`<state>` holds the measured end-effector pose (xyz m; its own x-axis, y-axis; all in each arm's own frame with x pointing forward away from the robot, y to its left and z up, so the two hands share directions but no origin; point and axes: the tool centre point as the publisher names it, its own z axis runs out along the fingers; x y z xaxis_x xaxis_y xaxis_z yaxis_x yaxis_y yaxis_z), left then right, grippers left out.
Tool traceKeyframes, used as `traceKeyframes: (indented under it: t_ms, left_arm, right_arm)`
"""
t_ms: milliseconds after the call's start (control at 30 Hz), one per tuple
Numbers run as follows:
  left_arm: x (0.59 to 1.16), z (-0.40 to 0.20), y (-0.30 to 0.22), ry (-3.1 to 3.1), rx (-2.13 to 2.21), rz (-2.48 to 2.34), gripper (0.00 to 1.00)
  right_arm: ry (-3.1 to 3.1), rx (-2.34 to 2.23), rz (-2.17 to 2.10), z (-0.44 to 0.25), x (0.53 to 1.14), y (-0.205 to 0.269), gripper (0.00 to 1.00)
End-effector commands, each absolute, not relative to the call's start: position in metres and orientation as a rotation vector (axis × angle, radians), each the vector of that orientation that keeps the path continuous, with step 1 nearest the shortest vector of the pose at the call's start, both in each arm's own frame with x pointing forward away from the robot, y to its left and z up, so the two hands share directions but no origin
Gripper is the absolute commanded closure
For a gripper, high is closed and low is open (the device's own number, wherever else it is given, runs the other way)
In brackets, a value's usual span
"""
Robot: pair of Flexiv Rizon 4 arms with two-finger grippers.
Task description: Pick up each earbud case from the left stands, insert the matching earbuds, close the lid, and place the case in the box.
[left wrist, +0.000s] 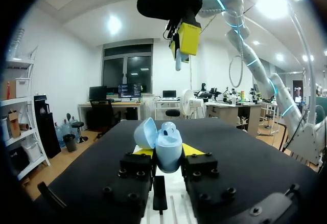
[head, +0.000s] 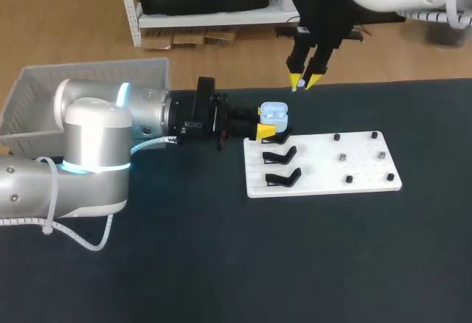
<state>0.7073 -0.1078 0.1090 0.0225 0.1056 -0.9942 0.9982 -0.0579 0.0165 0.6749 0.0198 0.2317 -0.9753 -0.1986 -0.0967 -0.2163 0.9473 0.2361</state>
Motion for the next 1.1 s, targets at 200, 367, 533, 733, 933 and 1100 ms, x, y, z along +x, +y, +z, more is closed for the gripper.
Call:
traceKeyframes:
  t_ms: [200,367,533,733,933,1100]
  left_arm:
    - [0.706,0.108,-0.108,1.242,1.334,-1.179,1.00]
    - [0.706,0.108,-0.108,1.242,1.334,-1.179,1.00]
    - [0.706,0.108,-0.108,1.242,1.334,-1.179,1.00]
    - [0.706,0.108,-0.108,1.242,1.334,-1.179,1.00]
    - [0.706,0.108,-0.108,1.242,1.334,-1.179,1.00]
    - [0.706,0.108,-0.108,1.242,1.334,-1.179,1.00]
  right_arm:
    - [3.020,-0.545,0.310,0.235,0.678,0.037,1.00]
    - [3.021,-0.712,0.319,0.231,0.677,0.047,1.00]
    - [3.037,-0.803,0.352,0.224,0.679,0.049,1.00]
    - [3.040,-0.867,0.350,0.217,0.680,0.051,1.00]
    - [3.024,-0.906,0.262,0.208,0.678,0.056,1.00]
    - [3.010,-0.930,0.205,0.197,0.671,0.063,1.00]
